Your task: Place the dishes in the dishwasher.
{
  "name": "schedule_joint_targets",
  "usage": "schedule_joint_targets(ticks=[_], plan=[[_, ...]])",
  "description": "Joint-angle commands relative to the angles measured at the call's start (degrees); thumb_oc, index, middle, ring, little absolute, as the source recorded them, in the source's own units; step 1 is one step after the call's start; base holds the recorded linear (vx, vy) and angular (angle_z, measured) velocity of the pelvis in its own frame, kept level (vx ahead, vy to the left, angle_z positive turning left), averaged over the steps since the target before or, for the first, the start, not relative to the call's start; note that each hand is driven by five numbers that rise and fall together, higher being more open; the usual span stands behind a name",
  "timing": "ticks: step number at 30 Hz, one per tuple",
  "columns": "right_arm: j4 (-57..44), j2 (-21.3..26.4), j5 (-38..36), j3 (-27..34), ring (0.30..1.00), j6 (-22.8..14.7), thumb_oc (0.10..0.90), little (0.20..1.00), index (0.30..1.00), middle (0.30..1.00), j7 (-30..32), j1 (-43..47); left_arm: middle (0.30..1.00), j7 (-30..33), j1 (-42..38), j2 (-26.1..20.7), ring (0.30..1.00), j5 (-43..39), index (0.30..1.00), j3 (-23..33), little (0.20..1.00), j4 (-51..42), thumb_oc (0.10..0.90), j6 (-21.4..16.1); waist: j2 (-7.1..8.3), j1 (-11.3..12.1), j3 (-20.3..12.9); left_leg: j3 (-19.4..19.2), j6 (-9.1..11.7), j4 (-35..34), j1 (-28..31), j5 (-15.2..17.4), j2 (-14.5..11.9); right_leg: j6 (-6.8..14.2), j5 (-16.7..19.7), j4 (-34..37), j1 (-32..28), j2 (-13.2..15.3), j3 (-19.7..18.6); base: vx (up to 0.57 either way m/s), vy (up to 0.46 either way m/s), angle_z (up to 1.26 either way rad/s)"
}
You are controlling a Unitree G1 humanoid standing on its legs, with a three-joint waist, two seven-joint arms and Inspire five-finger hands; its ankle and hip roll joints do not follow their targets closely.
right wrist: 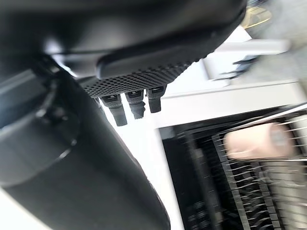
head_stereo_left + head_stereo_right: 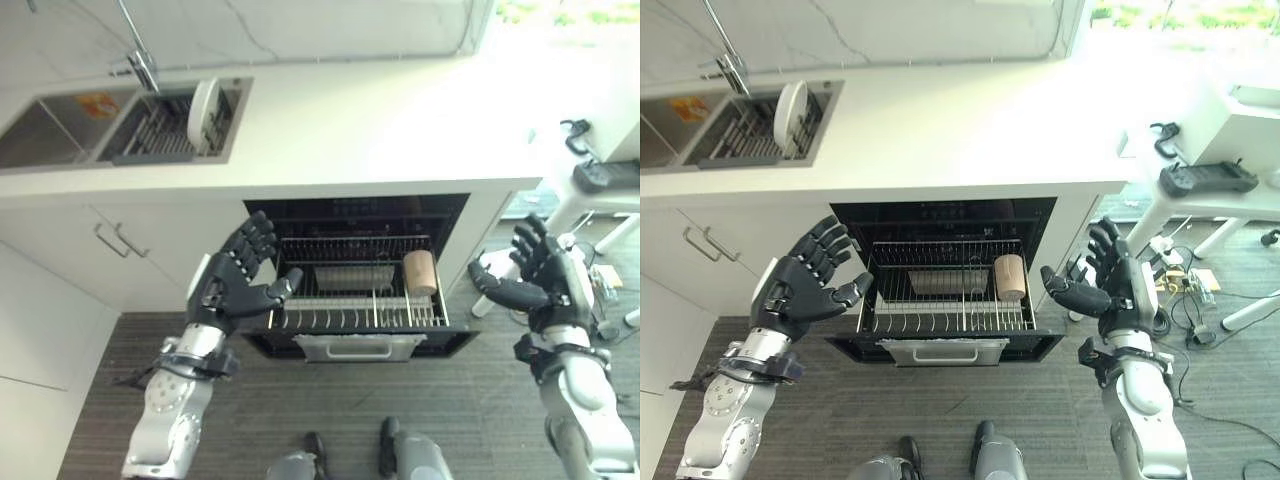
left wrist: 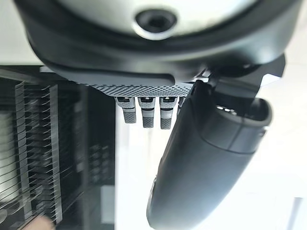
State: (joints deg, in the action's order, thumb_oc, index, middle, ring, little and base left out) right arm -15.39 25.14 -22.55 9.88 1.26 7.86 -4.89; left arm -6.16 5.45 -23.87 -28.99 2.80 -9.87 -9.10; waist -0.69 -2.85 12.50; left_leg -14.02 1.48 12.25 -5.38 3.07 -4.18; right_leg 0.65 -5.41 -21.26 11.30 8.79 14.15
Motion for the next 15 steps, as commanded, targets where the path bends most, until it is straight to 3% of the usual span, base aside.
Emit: schedule_joint_targets(ticks=[1, 3, 5, 6, 7, 8, 9, 10, 12, 15], plan=[[-3.8, 1.0, 1.1, 2.1, 0.9, -6.1, 0.8, 0.9, 0.9, 0.9, -0.7, 4.6, 0.9, -1.4, -1.9, -1.3, 0.9, -2.8, 0.9, 2.2, 0.9, -5.6, 0.8, -7.8, 0.12, 0.4, -1.3, 1.2, 3.0, 4.9, -0.5, 7.7, -5.7, 5.7, -5.8, 4.1, -7.5, 2.1, 1.3, 0.1, -0.105, 0.16], [-4.7, 0.8, 2.0, 3.1, 0.9, -6.6, 0.8, 0.9, 0.9, 0.9, -1.2, 3.2, 0.9, -2.8, -0.3, -0.9, 0.9, -4.8, 0.9, 3.3, 0.9, -6.6, 0.8, -7.7, 0.3, 0.5, -1.8, 1.2, 3.0, 4.9, 0.5, 7.8, -5.2, 5.2, -6.2, 4.1, -7.7, 1.7, 0.8, 0.14, -0.132, 0.07], [-6.0, 1.7, 3.8, 4.6, 0.9, -7.6, 0.8, 0.9, 0.9, 0.9, -0.9, 1.8, 0.9, -5.1, 1.0, -0.1, 0.9, -9.0, 0.9, 4.4, 0.9, -7.4, 0.8, -7.5, 1.64, 0.3, -1.8, -2.7, 2.8, 4.9, 2.6, 6.7, -4.6, 4.9, -5.9, 4.1, -7.9, 2.9, 1.1, 0.06, -0.037, 0.01], [-6.3, 2.9, 3.8, 5.8, 0.9, -7.7, 0.8, 0.9, 0.9, 0.9, -0.1, 1.8, 0.9, -7.0, 0.7, 0.3, 0.9, -11.0, 0.9, 3.7, 0.9, -7.4, 0.8, -7.4, 2.51, -0.3, -1.2, -6.1, 3.9, 4.9, 2.7, 4.0, -7.1, 4.8, -5.3, 4.1, -8.4, 4.1, 2.0, 0.03, 0.088, 0.15], [-6.0, 3.4, 3.5, 6.2, 0.9, -8.0, 0.8, 0.9, 0.9, 0.9, 0.2, 2.0, 0.9, -7.7, 0.3, 0.4, 0.9, -11.2, 0.9, 3.3, 0.9, -7.0, 0.8, -7.8, 2.49, -0.5, -0.5, -6.4, 4.5, 4.9, 3.2, 3.8, -8.1, 4.8, -5.4, 4.1, -9.1, 4.1, 2.3, 0.02, 0.285, 0.33], [-5.5, 4.7, 3.0, 7.3, 0.9, -8.6, 0.8, 0.9, 0.9, 0.9, 0.5, 2.8, 0.9, -8.3, -0.2, 0.3, 0.9, -10.6, 0.9, 2.3, 0.9, -6.6, 0.8, -9.3, 2.43, -1.5, -0.1, -6.4, 5.2, 4.9, 3.5, 3.8, -10.8, 5.3, -4.6, 4.1, -8.8, 4.9, 2.4, 0.03, 0.415, 0.57], [-5.2, 5.8, 2.5, 8.0, 0.9, -9.0, 0.8, 0.9, 0.9, 0.9, 0.3, 3.2, 0.9, -8.6, -0.1, 0.2, 0.9, -10.8, 0.9, 2.0, 0.9, -6.8, 0.8, -10.2, 1.97, -1.7, -0.1, -4.0, 5.7, 4.9, 3.5, 4.1, -12.0, 5.8, -4.3, 4.1, -8.5, 5.0, 1.6, 0.07, 0.695, 0.59], [-5.4, 7.0, 2.0, 8.1, 0.9, -8.3, 0.8, 0.9, 0.9, 0.9, -0.1, 4.0, 0.9, -8.3, 0.7, 0.4, 0.9, -11.8, 0.9, 2.5, 0.9, -7.6, 0.8, -10.4, 1.39, -1.0, -0.4, 2.2, 6.6, 4.9, 2.1, 3.8, -12.9, 6.3, -4.0, 4.1, -7.7, 5.1, -1.1, 0.13, 0.712, 0.32], [-5.6, 8.8, 2.8, 6.3, 0.9, -5.5, 0.8, 0.9, 0.9, 0.9, 0.3, 6.9, 0.9, -6.9, 1.0, 1.3, 0.9, -12.0, 0.9, 3.0, 0.9, -7.7, 0.8, -10.4, 0.83, -0.5, -1.3, 8.9, 7.6, 4.9, 1.9, 4.5, -13.4, 8.0, -3.8, 4.1, -6.7, 6.4, -5.7, 0.19, 0.877, -0.42], [-5.8, 9.1, 5.6, 7.3, 0.9, -5.6, 0.8, 0.9, 0.9, 0.9, 3.2, 7.4, 0.9, -9.1, -0.4, -0.4, 0.9, -13.2, 0.9, 4.4, 0.9, -6.7, 0.8, -8.6, 1.14, -1.3, -0.5, 4.5, 7.0, 4.9, 4.1, 6.6, -12.7, 11.4, -0.6, 4.1, -5.9, 11.8, -7.6, 0.11, 0.793, -1.0]])
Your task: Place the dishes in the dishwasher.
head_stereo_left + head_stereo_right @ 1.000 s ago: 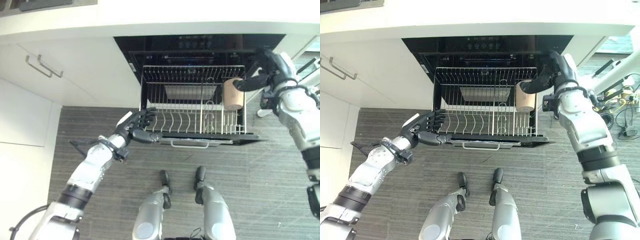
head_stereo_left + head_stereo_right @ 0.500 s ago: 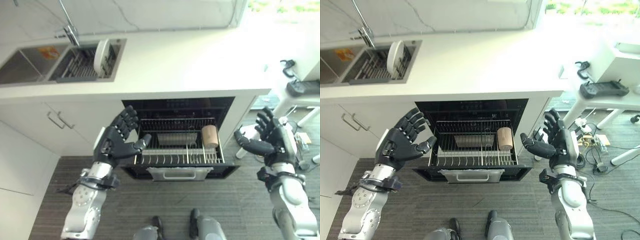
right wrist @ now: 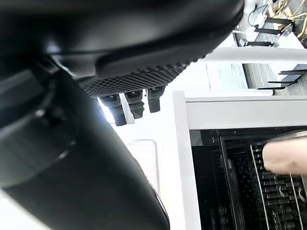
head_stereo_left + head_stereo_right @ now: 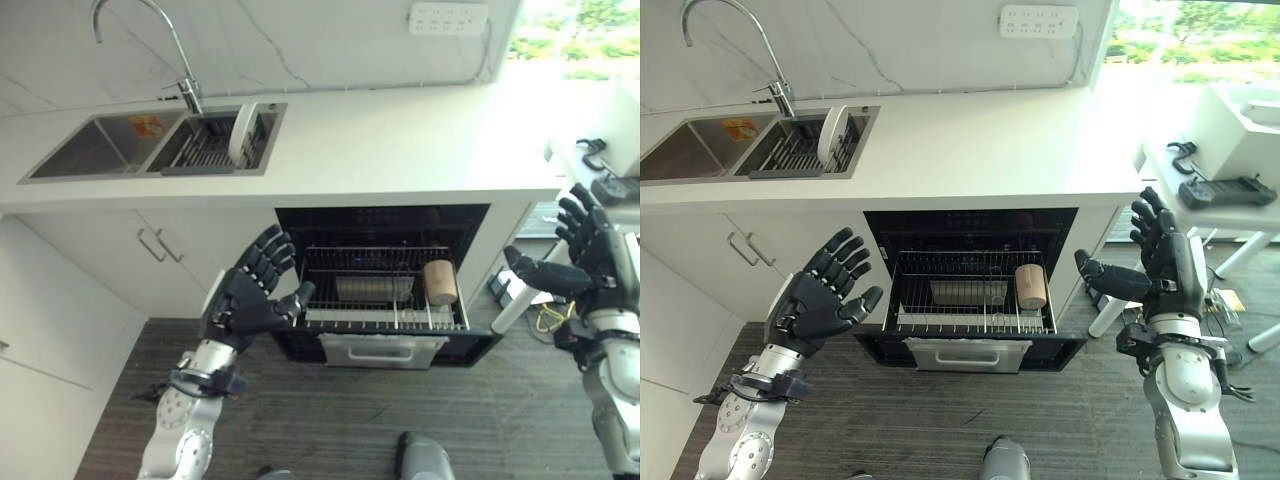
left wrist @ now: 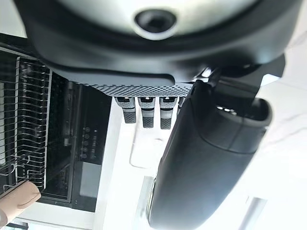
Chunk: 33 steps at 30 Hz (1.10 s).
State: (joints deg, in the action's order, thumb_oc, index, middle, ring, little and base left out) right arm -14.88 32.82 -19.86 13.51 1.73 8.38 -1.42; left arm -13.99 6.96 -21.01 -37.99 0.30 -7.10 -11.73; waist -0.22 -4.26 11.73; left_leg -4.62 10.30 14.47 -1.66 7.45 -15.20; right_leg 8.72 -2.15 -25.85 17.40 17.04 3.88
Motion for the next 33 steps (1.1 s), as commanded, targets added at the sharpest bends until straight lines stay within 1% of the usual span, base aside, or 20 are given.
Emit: schedule_joint_targets(ticks=[1, 2, 4, 5, 6, 7, 9, 11, 12, 13, 14, 16, 18, 26, 28, 29, 30, 31, 32, 33], plan=[[-6.4, 0.7, 2.7, 4.7, 0.9, -6.9, 0.8, 0.9, 0.9, 0.9, 3.4, 2.9, 0.9, -2.7, -2.6, -3.8, 0.9, -5.9, 0.9, 7.1, 0.9, -9.1, 0.8, -4.5, 1.15, 0.4, 0.8, -5.4, -2.6, 2.7, 0.6, 3.0, 0.0, 3.6, -2.3, 8.7, -12.1, 5.9, 2.6, 0.04, 0.715, -0.74], [-6.5, -1.0, 2.2, 5.7, 0.9, -8.0, 0.8, 0.9, 0.9, 0.9, 3.6, 1.5, 0.9, -3.6, -3.4, -4.0, 0.9, -4.7, 0.9, 6.9, 0.9, -8.5, 0.8, -3.3, 1.79, 0.8, 1.2, -6.1, -3.5, 2.7, 0.6, 3.7, 2.6, 3.6, 2.4, 8.7, -12.0, 9.3, 3.4, 0.02, 0.642, -0.44], [-6.8, -3.2, 1.5, 5.5, 0.9, -8.4, 0.8, 0.9, 0.9, 0.9, 2.4, 0.4, 0.9, -3.5, -3.8, -4.6, 0.9, -3.2, 0.9, 6.8, 0.9, -8.8, 0.8, -2.7, 2.26, 1.6, 1.7, -7.9, -4.9, 2.7, 1.5, 5.1, 4.8, 4.0, 9.0, 8.7, -11.9, 12.1, 7.2, 0.0, 0.537, -0.04], [-6.5, -4.4, 2.4, 4.5, 0.9, -8.3, 0.8, 0.9, 0.9, 0.9, 0.9, 1.0, 0.9, -3.2, -3.3, -4.7, 0.9, -3.1, 0.9, 7.1, 0.9, -9.5, 0.8, -2.3, 1.95, 2.8, 1.9, -10.6, -5.9, 2.7, 2.2, 6.0, 5.5, 4.4, 12.1, 8.7, -11.9, 12.9, 13.3, -0.03, 0.569, -0.12], [-6.0, -5.1, 4.0, 3.4, 0.9, -8.3, 0.8, 0.9, 0.9, 0.9, 0.4, 1.8, 0.9, -3.0, -2.9, -4.5, 0.9, -2.6, 0.9, 7.4, 0.9, -10.2, 0.8, -1.8, 1.16, 3.5, 2.0, -12.0, -6.4, 2.7, 2.6, 6.3, 5.2, 4.1, 12.4, 8.7, -12.7, 12.0, 16.9, -0.05, 0.6, -0.63], [-5.4, -4.8, 5.3, 2.5, 0.9, -8.4, 0.8, 0.9, 0.9, 0.9, 1.1, 2.2, 0.9, -3.4, -2.9, -4.9, 0.9, -2.7, 0.9, 7.4, 0.9, -10.3, 0.8, -1.1, 0.24, 3.7, 1.6, -11.8, -7.3, 2.7, 1.9, 6.3, 5.3, 2.8, 9.7, 8.7, -13.9, 8.3, 17.3, -0.01, 0.538, -1.33], [-5.9, -3.5, 4.3, 2.2, 0.9, -8.8, 0.8, 0.9, 0.9, 0.9, 3.6, 0.9, 0.9, -4.8, -3.3, -5.3, 0.9, -2.8, 0.9, 5.9, 0.9, -9.2, 0.8, -0.1, -0.5, 2.6, 0.5, -9.0, -10.0, 2.7, -0.1, 6.9, 7.7, -0.4, 4.0, 8.1, -15.8, -2.9, 14.9, 0.06, 0.443, -0.62], [-6.0, -3.0, 3.5, 2.8, 0.9, -9.0, 0.8, 0.9, 0.9, 0.9, 3.7, -0.1, 0.9, -4.8, -3.8, -5.3, 0.9, -2.3, 0.9, 4.9, 0.9, -8.4, 0.8, -0.6, -0.2, 1.6, 0.4, -7.8, -10.8, 2.7, -0.5, 7.3, 9.1, -1.4, 0.5, 7.9, -15.6, -8.0, 13.5, 0.06, 0.205, 1.23], [-5.9, -2.6, 2.9, 3.5, 0.9, -9.5, 0.8, 0.9, 0.9, 0.9, 3.4, -1.1, 0.9, -4.3, -4.3, -5.2, 0.9, -2.0, 0.9, 4.1, 0.9, -8.2, 0.8, -0.6, 0.28, 0.6, 0.2, -6.5, -11.4, 2.7, -0.9, 7.0, 10.8, -2.6, -2.1, 8.7, -15.2, -12.1, 11.3, 0.08, 0.122, 1.25], [-5.5, -2.2, 2.1, 4.1, 0.9, -9.9, 0.8, 0.9, 0.9, 0.9, 3.4, -1.7, 0.9, -4.2, -4.6, -5.0, 0.9, -1.8, 0.9, 3.6, 0.9, -8.1, 0.8, -0.8, 0.92, 0.0, 0.0, -5.6, -11.7, 2.7, -1.0, 6.9, 12.3, -3.5, -4.2, 8.7, -14.6, -14.2, 9.3, 0.09, 0.07, 0.7], [-5.1, -1.9, 1.4, 4.5, 0.9, -10.5, 0.8, 0.9, 0.9, 0.9, 3.3, -2.1, 0.9, -4.3, -4.7, -5.0, 0.9, -1.8, 0.9, 3.3, 0.9, -8.1, 0.8, -0.9, 1.31, -0.1, -0.3, -5.3, -11.7, 2.7, -1.2, 6.8, 13.2, -4.1, -5.5, 8.7, -14.0, -15.0, 8.6, 0.11, 0.012, 0.49], [-4.9, -1.9, -0.2, 5.3, 0.9, -11.5, 0.8, 0.9, 0.9, 0.9, 2.8, -2.9, 0.9, -4.6, -4.8, -4.6, 0.9, -1.1, 0.9, 2.8, 0.9, -8.0, 0.8, -1.4, 1.85, -0.7, -0.7, -4.9, -12.2, 2.7, -1.1, 7.0, 14.8, -3.7, -4.6, 8.7, -12.5, -14.7, 7.6, 0.12, -0.033, 0.52], [-4.2, -2.0, -0.6, 5.5, 0.9, -12.1, 0.8, 0.9, 0.9, 0.9, 2.4, -3.1, 0.9, -4.9, -4.6, -4.5, 0.9, -0.5, 0.9, 2.7, 0.9, -7.9, 0.8, -1.7, 1.67, -0.6, -1.0, -4.6, -12.0, 2.7, -1.5, 6.8, 14.9, -4.5, -6.9, 8.7, -12.7, -15.2, 6.8, 0.1, -0.067, 0.19], [-5.2, -2.7, 0.6, 3.5, 0.9, -10.1, 0.8, 0.9, 0.9, 0.9, 2.9, -2.0, 0.9, -4.2, -4.7, -4.2, 0.9, -1.7, 0.9, 2.6, 0.9, -8.6, 0.8, -0.2, 1.21, -0.3, -2.6, -5.0, -11.4, 2.7, -0.2, 6.7, 15.5, -5.6, -9.0, 8.7, -13.7, -15.3, 5.3, 0.16, -0.105, 0.03], [-4.9, -2.1, -0.1, 3.9, 0.9, -10.1, 0.8, 0.9, 0.9, 0.9, 1.6, -2.7, 0.9, -4.4, -4.0, -4.1, 0.9, -1.5, 0.9, 3.2, 0.9, -9.1, 0.8, -0.6, 3.14, 0.0, -1.7, -7.4, -9.6, 3.7, 1.9, 2.3, 16.2, -7.3, -9.9, 8.7, -14.8, -13.6, 4.9, 0.19, -0.197, 0.16], [-4.9, -2.0, -0.4, 3.9, 0.9, -10.1, 0.8, 0.9, 0.9, 0.9, 1.6, -2.6, 0.9, -4.4, -4.0, -4.0, 0.9, -1.4, 0.9, 3.1, 0.9, -9.1, 0.8, -0.7, 3.62, 0.0, -1.3, -8.0, -8.9, 7.5, 0.9, 1.1, 15.8, -7.9, -10.0, 8.7, -15.0, -13.4, 4.9, 0.05, -0.153, 0.16], [-5.0, -1.8, -0.6, 3.7, 0.9, -10.0, 0.8, 0.9, 0.9, 0.9, 1.3, -2.4, 0.9, -4.2, -4.2, -3.6, 0.9, -1.1, 0.9, 2.9, 0.9, -9.4, 0.8, -0.6, 4.3, 0.0, -0.6, -8.4, -7.5, 14.9, -2.2, -1.8, 14.1, -8.8, -9.9, 8.7, -15.4, -13.1, 4.8, 0.04, -0.162, 0.04], [-5.0, -1.7, -0.2, 3.6, 0.9, -10.0, 0.8, 0.9, 0.9, 0.9, 0.9, -2.2, 0.9, -3.9, -4.4, -3.5, 0.9, -1.0, 0.9, 2.8, 0.9, -9.7, 0.8, -0.6, 4.62, 0.0, 0.0, -7.8, -7.1, 22.5, -5.8, -2.4, 13.1, -9.5, -9.7, 8.7, -15.5, -13.2, 4.7, 0.12, -0.136, -0.13], [-4.6, -1.5, 0.9, 3.2, 0.9, -9.3, 0.8, 0.9, 0.9, 0.9, 0.2, -1.3, 0.9, -4.1, -4.5, -2.9, 0.9, -1.0, 0.9, 2.8, 0.9, -9.4, 0.8, -0.7, 4.54, 0.1, 0.5, -6.9, -7.7, 24.1, -9.3, -2.2, 11.6, -9.5, -9.6, 8.7, -16.1, -13.8, 4.0, 0.18, -0.05, 0.41], [-4.5, -1.5, 0.5, 2.9, 0.9, -8.6, 0.8, 0.9, 0.9, 0.9, 0.5, -0.7, 0.9, -4.2, -4.9, -2.7, 0.9, -1.0, 0.9, 2.6, 0.9, -9.2, 0.8, -0.4, 4.43, 0.2, 0.7, -7.7, -7.9, 20.2, -9.3, -2.5, 10.4, -9.0, -9.8, 8.7, -16.5, -14.1, 3.4, 0.31, 0.114, 0.09]])
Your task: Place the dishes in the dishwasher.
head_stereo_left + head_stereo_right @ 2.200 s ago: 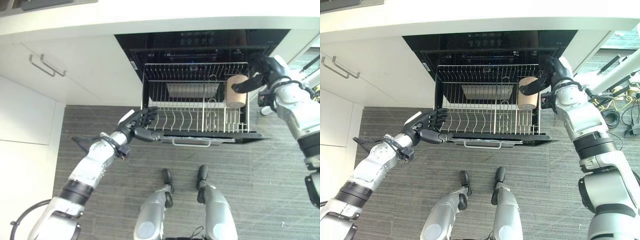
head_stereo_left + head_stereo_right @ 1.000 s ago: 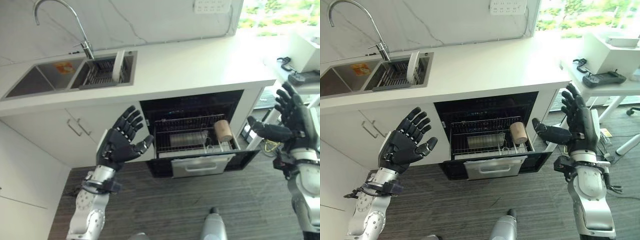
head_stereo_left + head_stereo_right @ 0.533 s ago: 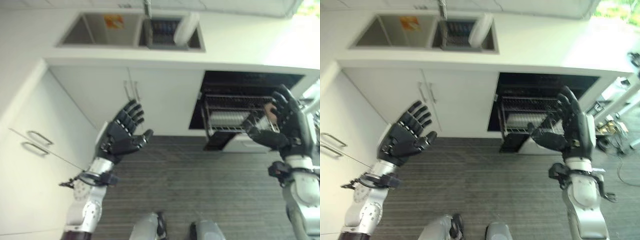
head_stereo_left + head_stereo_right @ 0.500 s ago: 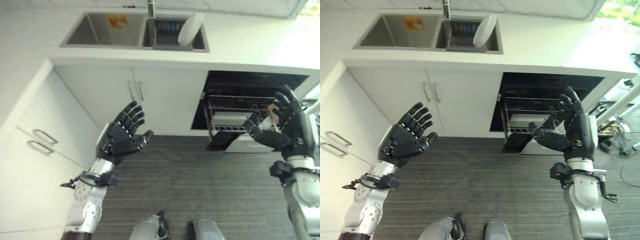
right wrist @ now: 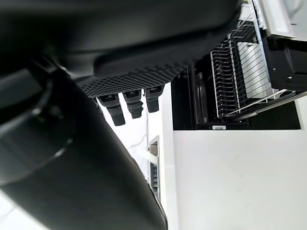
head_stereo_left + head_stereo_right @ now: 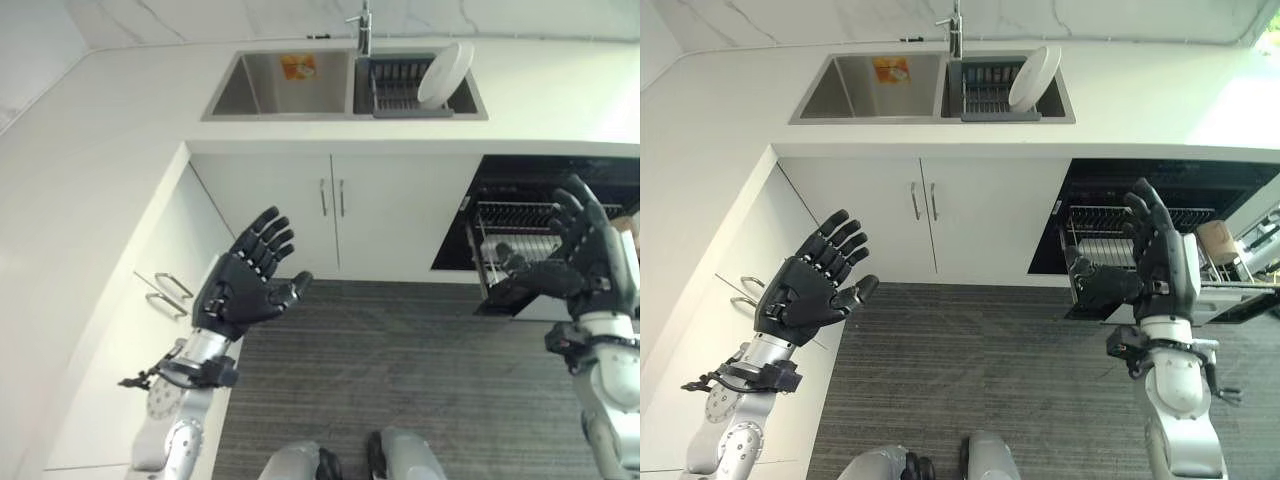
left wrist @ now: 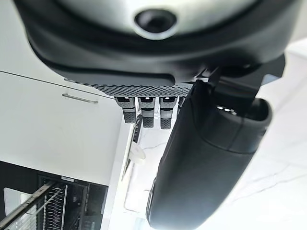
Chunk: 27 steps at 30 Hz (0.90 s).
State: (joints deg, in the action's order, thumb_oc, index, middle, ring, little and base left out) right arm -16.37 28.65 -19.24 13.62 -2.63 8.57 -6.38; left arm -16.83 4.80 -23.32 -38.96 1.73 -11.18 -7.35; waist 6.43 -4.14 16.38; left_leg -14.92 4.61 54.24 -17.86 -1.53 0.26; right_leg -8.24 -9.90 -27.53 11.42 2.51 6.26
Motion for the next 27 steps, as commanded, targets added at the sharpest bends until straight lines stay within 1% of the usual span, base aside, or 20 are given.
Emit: schedule_joint_targets(ticks=[1, 2, 3, 4, 5, 6, 7, 8, 9, 10, 12, 13, 17, 18, 21, 22, 23, 24, 26, 27], plan=[[-2.8, 3.0, -0.4, 2.7, 0.9, -3.7, 0.8, 0.9, 0.9, 0.9, 0.7, 4.9, 0.9, -2.0, -2.6, -0.4, 0.9, -0.5, 0.9, 0.9, 0.9, -5.3, 0.8, -4.3, -3.23, 0.6, -4.0, 1.2, -2.0, -33.0, 7.9, 4.4, -6.0, 8.9, -3.2, 10.3, -11.3, -0.2, 0.5, 0.4, 0.289, 0.09], [-3.0, 3.1, -0.4, 2.4, 0.9, -3.8, 0.8, 0.9, 0.9, 0.9, 0.7, 4.7, 0.9, -2.2, -1.7, -0.5, 0.9, -0.2, 0.9, 0.5, 0.9, -5.4, 0.8, -5.2, -5.31, 1.3, -3.5, 2.6, -0.9, -37.1, 4.1, 3.9, -8.0, 9.6, -4.8, 10.3, -13.0, -2.2, -0.3, 0.41, 0.323, -0.45], [-3.0, 3.4, -0.6, 2.5, 0.9, -3.8, 0.8, 0.9, 0.9, 0.9, 0.5, 4.5, 0.9, -2.1, -1.3, -0.5, 0.9, 0.0, 0.9, 0.4, 0.9, -5.4, 0.8, -5.7, -6.29, 1.5, -3.6, 4.2, 0.0, -37.1, 1.9, 3.3, -8.7, 9.7, -5.4, 10.3, -13.7, -3.3, -0.6, 0.45, 0.313, -0.3], [-2.9, 4.3, -1.8, 2.7, 0.9, -3.7, 0.8, 0.9, 0.9, 0.9, 0.0, 4.5, 0.9, -2.1, -0.4, -0.6, 0.9, -0.1, 0.9, 0.4, 0.9, -5.5, 0.8, -6.7, -7.23, 2.5, -3.9, 8.3, 1.1, -37.1, -1.7, 1.6, -9.1, 9.8, -6.8, 10.3, -15.8, -4.5, -2.4, 0.44, 0.233, -0.2], [-2.8, 4.8, -2.4, 2.5, 0.9, -3.3, 0.8, 0.9, 0.9, 0.9, -0.2, 4.8, 0.9, -2.0, -0.1, -0.5, 0.9, -0.4, 0.9, 0.4, 0.9, -5.4, 0.8, -7.4, -7.57, 3.0, -4.2, 9.7, 1.7, -37.1, -3.0, -0.1, -9.4, 9.7, -8.1, 10.3, -17.5, -5.0, -3.5, 0.42, 0.216, -0.2], [-2.7, 5.0, -2.7, 2.4, 0.9, -3.4, 0.8, 0.9, 0.9, 0.9, -0.3, 4.9, 0.9, -2.1, -0.1, -0.4, 0.9, -0.6, 0.9, 0.5, 0.9, -5.4, 0.8, -7.7, -7.61, 3.1, -4.2, 9.3, 1.8, -37.1, -2.9, -0.3, -9.6, 9.7, -8.5, 10.3, -17.9, -5.0, -3.8, 0.35, 0.202, -0.44], [-2.6, 5.2, -2.9, 2.2, 0.9, -3.7, 0.8, 0.9, 0.9, 0.9, -0.4, 5.2, 0.9, -2.4, -0.2, -0.4, 0.9, -0.5, 0.9, 0.6, 0.9, -5.3, 0.8, -8.3, -7.69, 3.2, -4.4, 9.0, 1.7, -37.1, -3.3, 1.2, -10.2, 9.8, -9.2, 10.3, -18.7, -4.7, -4.1, 0.35, 0.25, -0.84], [-3.6, 4.9, -3.9, 2.5, 0.9, -3.9, 0.8, 0.9, 0.9, 0.9, -1.3, 4.6, 0.9, -2.1, -0.5, -0.7, 0.9, 0.2, 0.9, 1.1, 0.9, -5.6, 0.8, -8.9, -7.83, 2.5, -5.2, 6.6, 1.2, -37.1, -2.2, 2.4, -11.0, 10.4, -9.7, 10.3, -19.4, -3.9, -3.9, 0.34, 0.255, -1.2], [-4.0, 4.8, -4.2, 2.7, 0.9, -3.8, 0.8, 0.9, 0.9, 0.9, -1.5, 4.3, 0.9, -2.2, -0.5, -0.8, 0.9, 0.3, 0.9, 1.1, 0.9, -5.8, 0.8, -9.0, -7.8, 2.4, -5.3, 6.2, 1.1, -37.1, -2.0, 2.7, -11.0, 10.6, -9.8, 10.3, -19.6, -3.7, -3.9, 0.38, 0.298, -0.97], [-4.8, 4.2, -4.7, 3.2, 0.9, -4.1, 0.8, 0.9, 0.9, 0.9, -2.3, 3.3, 0.9, -1.8, -1.0, -1.2, 0.9, 0.5, 0.9, 1.5, 0.9, -6.2, 0.8, -8.7, -7.8, 2.1, -6.0, 5.7, -0.1, -37.1, -0.8, 4.0, -9.8, 11.2, -10.0, 10.3, -20.4, -3.0, -4.3, 0.27, 0.209, -0.53], [-5.2, 3.2, -5.0, 3.4, 0.9, -4.3, 0.8, 0.9, 0.9, 0.9, -2.8, 2.4, 0.9, -1.5, -1.8, -1.7, 0.9, 1.5, 0.9, 1.4, 0.9, -6.7, 0.8, -8.3, -7.5, 2.2, -6.8, 5.8, -1.3, -37.1, 0.3, 5.5, -8.4, 12.0, -9.9, 10.3, -20.9, -2.3, -4.4, 0.29, 0.208, -0.32], [-5.3, 2.7, -4.9, 3.3, 0.9, -4.6, 0.8, 0.9, 0.9, 0.9, -2.9, 2.2, 0.9, -1.8, -2.5, -2.1, 0.9, 2.1, 0.9, 1.3, 0.9, -7.0, 0.8, -8.1, -7.25, 2.1, -7.3, 5.6, -2.1, -37.1, 1.1, 6.3, -7.7, 12.5, -9.1, 10.3, -21.0, -1.8, -4.0, 0.3, 0.197, -0.62], [-5.7, 1.2, -3.7, 2.7, 0.9, -5.3, 0.8, 0.9, 0.9, 0.9, -2.0, 2.5, 0.9, -2.0, -4.8, -3.0, 0.9, 5.0, 0.9, 0.2, 0.9, -7.6, 0.8, -7.8, -6.42, 1.9, -8.3, 6.5, -4.4, -37.1, 3.4, 8.4, -5.2, 15.0, -1.7, 10.3, -20.8, 0.0, -2.2, 0.23, 0.174, -0.2], [-5.6, 0.4, -3.4, 2.6, 0.9, -4.7, 0.8, 0.9, 0.9, 0.9, -1.6, 2.7, 0.9, -2.8, -5.7, -3.5, 0.9, 4.3, 0.9, -0.2, 0.9, -7.6, 0.8, -7.3, -6.28, 1.8, -8.8, 7.0, -5.5, -37.1, 4.1, 9.4, -3.8, 16.1, 2.5, 9.1, -21.0, 0.1, -1.2, 0.27, 0.234, 0.26], [-5.9, -1.3, -4.9, 2.0, 0.9, -4.6, 0.8, 0.9, 0.9, 0.9, -2.4, 2.2, 0.9, -4.6, -6.2, -3.6, 0.9, 3.8, 0.9, -0.6, 0.9, -8.6, 0.8, -6.6, -6.04, 2.0, -9.0, 6.8, -7.0, -37.1, 5.3, 10.6, -2.3, 17.3, 7.9, -1.9, -18.2, 0.3, 0.0, 0.22, 0.207, 0.14], [-6.0, -2.2, -4.8, 1.3, 0.9, -5.0, 0.8, 0.9, 0.9, 0.9, -3.1, 2.2, 0.9, -5.1, -6.2, -3.2, 0.9, 4.6, 0.9, -1.0, 0.9, -9.1, 0.8, -6.8, -6.5, 1.8, -8.6, 6.8, -7.3, -37.1, 6.7, 11.4, -2.4, 17.2, 10.0, -7.8, -14.8, 0.5, 1.4, 0.16, 0.169, 0.04], [-5.9, -2.5, -4.4, 0.9, 0.9, -5.0, 0.8, 0.9, 0.9, 0.9, -3.2, 2.3, 0.9, -5.1, -6.3, -3.1, 0.9, 4.9, 0.9, -1.1, 0.9, -9.3, 0.8, -7.0, -6.47, 1.7, -8.5, 6.6, -7.4, -37.1, 6.9, 11.7, -2.4, 17.1, 10.0, -9.1, -13.0, 0.9, 1.5, 0.15, 0.146, -0.05], [-6.0, -2.6, -4.2, 0.5, 0.9, -5.0, 0.8, 0.9, 0.9, 0.9, -3.6, 2.4, 0.9, -4.7, -6.5, -3.1, 0.9, 5.4, 0.9, -1.3, 0.9, -9.9, 0.8, -7.0, -6.57, 1.6, -8.2, 6.3, -7.4, -37.1, 7.4, 12.0, -2.6, 16.6, 9.1, -9.0, -11.1, 1.7, 2.8, 0.12, 0.046, -0.12], [-5.8, -1.5, -6.3, 0.4, 0.9, -4.1, 0.8, 0.9, 0.9, 0.9, -4.6, 2.7, 0.9, -3.8, -7.9, -4.1, 0.9, 5.9, 0.9, -1.7, 0.9, -10.6, 0.8, -7.1, -6.28, 1.9, -7.6, 5.0, -6.8, -37.1, 8.0, 11.8, -3.3, 15.5, 5.3, 0.1, -10.5, 3.7, 7.1, 0.15, -0.072, -0.34], [-5.5, -1.2, -6.9, 0.5, 0.9, -4.2, 0.8, 0.9, 0.9, 0.9, -4.8, 2.9, 0.9, -3.8, -8.4, -4.3, 0.9, 5.7, 0.9, -1.9, 0.9, -10.5, 0.8, -7.1, -6.37, 1.9, -7.3, 5.0, -6.6, -37.1, 8.3, 11.8, -3.6, 15.4, 5.2, 2.2, -11.0, 3.8, 7.9, 0.1, -0.152, -0.44]])
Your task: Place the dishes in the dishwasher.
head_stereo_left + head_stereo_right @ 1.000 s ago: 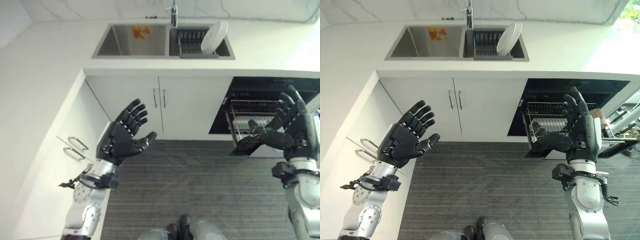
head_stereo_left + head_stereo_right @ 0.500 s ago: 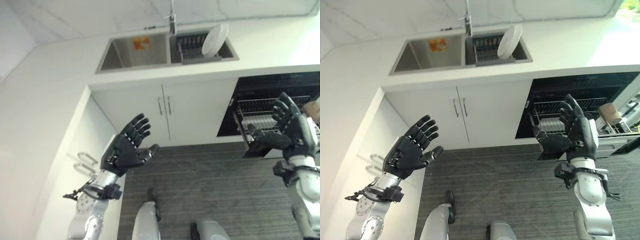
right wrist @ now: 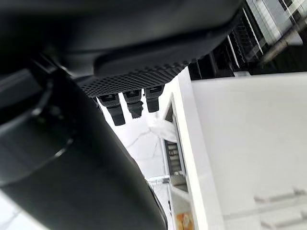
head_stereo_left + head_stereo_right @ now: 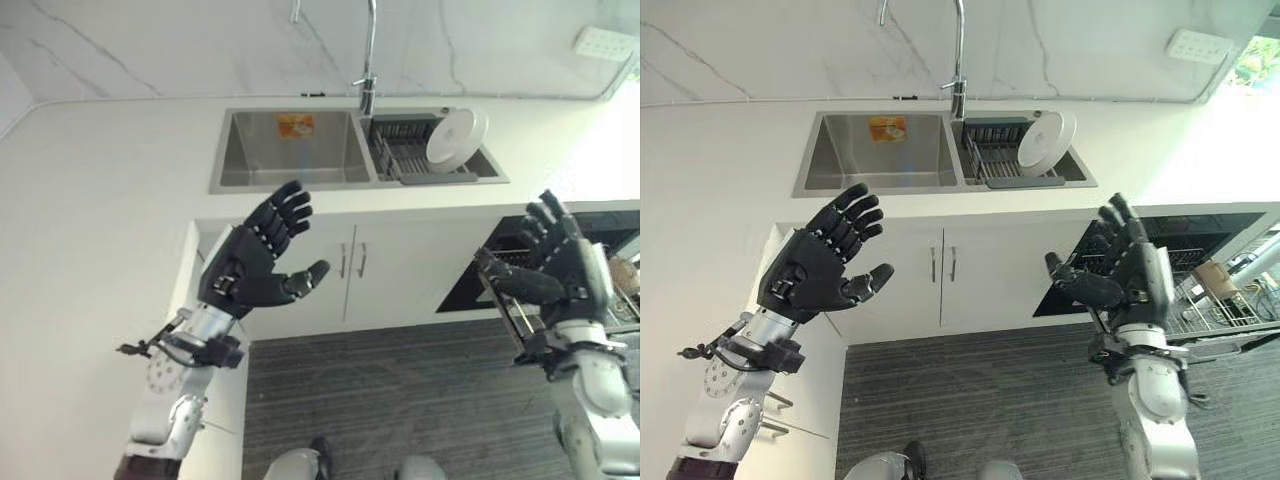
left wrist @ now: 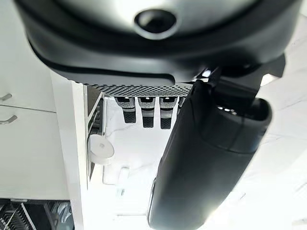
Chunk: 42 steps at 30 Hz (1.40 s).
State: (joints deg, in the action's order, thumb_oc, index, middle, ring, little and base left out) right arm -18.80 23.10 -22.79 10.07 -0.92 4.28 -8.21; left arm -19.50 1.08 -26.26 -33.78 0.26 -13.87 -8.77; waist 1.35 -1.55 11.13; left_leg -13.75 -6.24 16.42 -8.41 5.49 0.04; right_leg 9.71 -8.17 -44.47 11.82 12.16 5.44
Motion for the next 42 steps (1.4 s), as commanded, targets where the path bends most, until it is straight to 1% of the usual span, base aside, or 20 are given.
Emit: schedule_joint_targets(ticks=[1, 2, 3, 6, 8, 9, 10, 12, 15, 16, 19, 21, 23, 24, 25, 27, 28, 31, 36, 42], plan=[[-2.9, 4.8, -4.4, 4.3, 0.9, -6.2, 0.8, 0.9, 0.9, 0.9, -0.9, 4.9, 0.9, -1.1, -5.1, -1.8, 0.9, 0.4, 0.9, -0.4, 0.9, -7.6, 0.8, -5.8, -1.21, -0.8, -1.7, 3.5, 4.5, 0.8, -0.8, 4.9, -3.8, -2.6, 3.6, 21.6, -11.0, -5.0, 9.7, 0.11, -0.219, -0.41], [-2.5, 5.1, -6.0, 4.6, 0.9, -7.0, 0.8, 0.9, 0.9, 0.9, -1.2, 5.6, 0.9, -1.1, -6.1, -2.3, 0.9, 1.1, 0.9, -0.5, 0.9, -7.3, 0.8, -6.2, -0.82, -1.3, -0.8, 3.1, 5.2, 0.8, 0.4, 5.7, -4.5, -2.1, 6.7, 27.2, -10.0, -2.6, 10.8, 0.1, -0.228, -0.4], [-2.3, 5.0, -6.4, 4.6, 0.9, -7.4, 0.8, 0.9, 0.9, 0.9, -1.3, 5.9, 0.9, -1.0, -6.4, -2.4, 0.9, 1.4, 0.9, -0.6, 0.9, -7.1, 0.8, -6.4, -0.58, -1.5, -0.3, 3.0, 5.3, 0.8, 0.9, 5.9, -4.5, -1.8, 7.2, 27.3, -9.2, -1.7, 10.6, 0.12, -0.29, -0.39], [-3.8, 3.6, -6.1, 3.2, 0.9, -8.2, 0.8, 0.9, 0.9, 0.9, -3.0, 6.2, 0.9, 0.7, -7.6, -2.3, 0.9, 3.6, 0.9, -1.9, 0.9, -7.4, 0.8, -5.9, 1.3, -4.0, 0.8, 3.3, 6.4, 0.8, 3.9, 9.0, -4.4, 1.6, 11.4, 27.3, 1.4, 6.7, 3.0, 0.24, -0.437, -0.11], [-4.1, 3.1, -6.0, 1.9, 0.9, -7.8, 0.8, 0.9, 0.9, 0.9, -4.9, 7.1, 0.9, 0.8, -6.6, -2.4, 0.9, 4.3, 0.9, -1.1, 0.9, -8.0, 0.8, -5.6, 1.75, -3.7, 0.7, 3.2, 7.0, 0.8, 5.8, 10.7, -5.6, 2.5, 11.6, 27.3, 4.1, 8.7, 2.2, 0.41, -0.722, 0.15], [-4.4, 3.7, -6.2, 1.6, 0.9, -7.3, 0.8, 0.9, 0.9, 0.9, -5.3, 7.2, 0.9, 0.3, -5.7, -2.2, 0.9, 3.7, 0.9, -0.4, 0.9, -8.4, 0.8, -5.1, 2.04, -3.1, 0.0, 3.9, 7.8, 0.8, 5.9, 10.7, -6.6, 2.6, 9.6, 27.3, 3.1, 8.2, 1.7, 0.35, -0.647, 0.17], [-4.4, 3.7, -6.2, 1.6, 0.9, -7.3, 0.8, 0.9, 0.9, 0.9, -5.3, 7.2, 0.9, 0.3, -5.7, -2.2, 0.9, 3.7, 0.9, -0.4, 0.9, -8.4, 0.8, -5.0, 2.01, -3.1, 0.0, 3.9, 7.9, 0.8, 6.0, 10.7, -6.6, 2.6, 9.6, 27.3, 3.1, 8.1, 1.8, 0.3, -0.61, 0.17], [-4.3, 4.9, -5.2, 0.4, 0.9, -5.1, 0.8, 0.9, 0.9, 0.9, -5.0, 8.5, 0.9, 0.6, -4.6, -2.1, 0.9, 1.9, 0.9, -0.1, 0.9, -8.7, 0.8, -4.6, 2.24, -2.3, -1.1, 4.0, 9.6, 0.8, 7.1, 10.1, -9.3, 2.7, 7.4, 27.3, 1.5, 6.9, 4.0, 0.27, -0.505, 0.33], [-4.2, 6.2, -5.4, -0.1, 0.9, -5.3, 0.8, 0.9, 0.9, 0.9, -5.6, 9.2, 0.9, 0.0, -2.9, -1.2, 0.9, -3.6, 0.9, 0.5, 0.9, -9.5, 0.8, -3.8, 1.74, -2.5, -2.0, 4.7, 11.3, 0.8, 9.6, 9.7, -11.8, 1.3, 5.1, 27.3, 0.6, 4.1, 4.9, 0.23, -0.373, -0.11], [-4.4, 6.4, -4.6, -0.1, 0.9, -5.5, 0.8, 0.9, 0.9, 0.9, -6.4, 9.2, 0.9, -0.1, -2.3, -0.5, 0.9, -4.9, 0.9, 0.6, 0.9, -9.9, 0.8, -4.0, 1.67, -2.5, -2.1, 4.5, 11.7, 0.8, 10.0, 8.1, -12.4, 0.3, 4.4, 27.3, -0.1, 2.8, 5.1, 0.23, -0.424, -0.12], [-4.8, 8.6, -4.4, 0.8, 0.9, -5.7, 0.8, 0.9, 0.9, 0.9, -6.7, 8.4, 0.9, 0.3, -0.9, 1.0, 0.9, -8.1, 0.9, 0.2, 0.9, -10.2, 0.8, -5.7, 2.21, -2.5, -1.8, 2.5, 12.6, 0.8, 11.3, -0.4, -13.8, -3.1, 2.2, 27.3, -2.7, 0.4, 5.8, 0.22, -0.422, -0.04], [-4.2, 9.0, -4.3, 1.8, 0.9, -6.1, 0.8, 0.9, 0.9, 0.9, -7.5, 7.8, 0.9, -0.2, -0.2, 2.2, 0.9, -11.8, 0.9, 0.9, 0.9, -9.3, 0.8, -6.1, 2.82, -2.8, -1.8, -1.3, 12.3, 1.5, 12.4, -2.3, -12.9, -4.5, 1.2, 27.3, -4.1, 0.4, 7.2, 0.23, -0.352, 0.01], [-4.4, 8.7, -2.9, 2.4, 0.9, -6.1, 0.8, 0.9, 0.9, 0.9, -7.7, 6.7, 0.9, -0.9, 1.0, 3.7, 0.9, -11.9, 0.9, 1.6, 0.9, -9.0, 0.8, -6.5, 2.46, -2.4, -1.3, -0.6, 9.6, 0.8, 10.0, 4.1, -6.5, -3.9, 0.9, 27.3, -4.9, -0.1, 7.5, 0.2, -0.174, 0.23], [-4.3, 8.5, -2.8, 2.5, 0.9, -6.1, 0.8, 0.9, 0.9, 0.9, -8.0, 6.4, 0.9, -1.0, 1.7, 3.7, 0.9, -12.1, 0.9, 2.1, 0.9, -9.1, 0.8, -6.6, 1.79, -2.4, -1.2, -0.5, 9.2, 0.8, 9.4, 5.6, -5.9, -3.7, 1.0, 27.3, -4.9, -0.7, 7.5, 0.15, -0.005, 0.38], [-3.6, 7.7, -1.0, 2.6, 0.9, -6.8, 0.8, 0.9, 0.9, 0.9, -7.1, 5.9, 0.9, -1.6, 2.1, 3.8, 0.9, -12.6, 0.9, 2.8, 0.9, -9.1, 0.8, -5.7, -0.45, -2.3, -0.9, -0.7, 10.0, 0.8, 4.8, 5.2, -7.5, -3.7, -0.4, 27.3, -6.2, -3.2, 8.9, 0.17, 0.011, 0.47], [-3.1, 7.3, -1.1, 2.4, 0.9, -7.5, 0.8, 0.9, 0.9, 0.9, -4.4, 6.1, 0.9, -1.0, 1.0, 4.4, 0.9, -11.5, 0.9, 1.3, 0.9, -8.5, 0.8, -6.3, -1.76, -0.9, -0.7, -0.8, 12.3, 0.8, -2.4, 0.4, -10.6, -4.0, -3.4, 27.3, -9.1, -4.5, 10.6, 0.29, 0.134, 0.93], [-2.8, 7.6, -0.8, 2.2, 0.9, -7.2, 0.8, 0.9, 0.9, 0.9, -4.1, 6.8, 0.9, -1.2, 0.9, 4.7, 0.9, -11.5, 0.9, 1.2, 0.9, -7.9, 0.8, -7.2, -2.22, -0.1, -0.8, -0.3, 12.7, 0.8, -5.2, -1.0, -11.6, -4.3, -5.0, 27.3, -10.5, -4.7, 10.6, 0.33, 0.225, 0.77], [-2.9, 8.0, -0.8, 2.5, 0.9, -6.9, 0.8, 0.9, 0.9, 0.9, -4.7, 6.7, 0.9, -1.6, 1.3, 4.6, 0.9, -12.2, 0.9, 2.1, 0.9, -7.6, 0.8, -8.0, -2.18, 0.0, -1.3, -1.8, 11.9, 0.8, -4.8, -0.3, -12.1, -3.9, -6.0, 27.3, -11.7, -3.7, 11.1, 0.23, 0.212, -0.25], [-4.4, 6.0, -0.8, 4.4, 0.9, -8.3, 0.8, 0.9, 0.9, 0.9, -5.0, 3.3, 0.9, -2.6, 1.2, 3.5, 0.9, -12.0, 0.9, 3.7, 0.9, -8.0, 0.8, -6.7, -0.57, -0.6, -2.2, -2.4, 8.9, 0.8, -1.6, 3.9, -8.4, -1.3, -4.7, 27.3, -12.6, -0.8, 10.5, 0.26, 0.223, -0.51], [-3.7, 3.7, 2.0, 3.9, 0.9, -9.5, 0.8, 0.9, 0.9, 0.9, -3.2, 4.5, 0.9, -1.6, -1.0, 2.3, 0.9, -11.3, 0.9, 3.7, 0.9, -7.4, 0.8, -6.7, -0.2, -0.1, -2.1, -1.5, 6.6, 0.8, -0.8, 5.8, -5.6, -0.7, -1.9, 27.3, -11.9, 0.7, 10.8, 0.15, 0.159, 0.06]])
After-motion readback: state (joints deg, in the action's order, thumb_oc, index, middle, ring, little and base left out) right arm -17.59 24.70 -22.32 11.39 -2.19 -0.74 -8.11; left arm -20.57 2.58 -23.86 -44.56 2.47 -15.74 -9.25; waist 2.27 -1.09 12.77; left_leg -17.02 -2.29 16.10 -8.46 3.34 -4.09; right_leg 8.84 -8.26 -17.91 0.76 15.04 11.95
